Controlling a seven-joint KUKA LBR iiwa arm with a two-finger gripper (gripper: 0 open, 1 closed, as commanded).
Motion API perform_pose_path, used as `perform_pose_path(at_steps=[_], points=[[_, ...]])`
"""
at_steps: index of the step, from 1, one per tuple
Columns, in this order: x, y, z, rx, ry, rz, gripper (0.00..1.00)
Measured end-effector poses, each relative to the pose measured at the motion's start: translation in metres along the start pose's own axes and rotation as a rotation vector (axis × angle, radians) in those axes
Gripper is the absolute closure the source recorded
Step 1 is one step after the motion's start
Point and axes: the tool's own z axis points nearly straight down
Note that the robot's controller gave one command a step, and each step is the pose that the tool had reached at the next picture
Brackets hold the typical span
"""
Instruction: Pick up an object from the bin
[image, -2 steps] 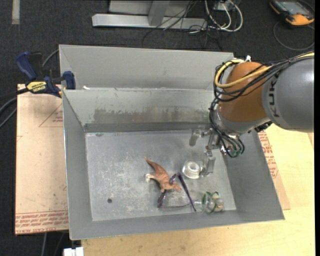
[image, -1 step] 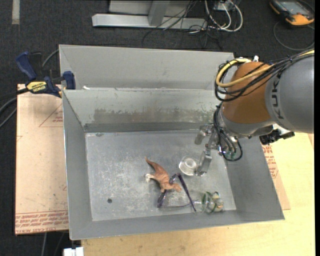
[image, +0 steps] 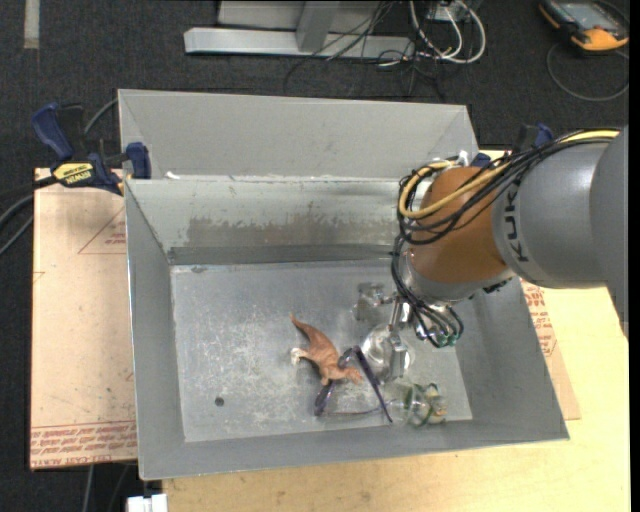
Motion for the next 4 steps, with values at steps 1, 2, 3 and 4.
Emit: perform_pose_path(at_steps=[1, 2, 3, 4], points=[[0.035, 0.041, -0.001, -0.001, -0.015, 0.174, 0.00], [0.031, 0.056, -0.003, -0.001, -0.003, 0.066, 0.00], [-0.001, 0.106, -0.002, 0.003, -0.015, -0.343, 0.00], [-0.008, 0.122, -0.002, -0.001, -0.012, -0.027, 0.00]])
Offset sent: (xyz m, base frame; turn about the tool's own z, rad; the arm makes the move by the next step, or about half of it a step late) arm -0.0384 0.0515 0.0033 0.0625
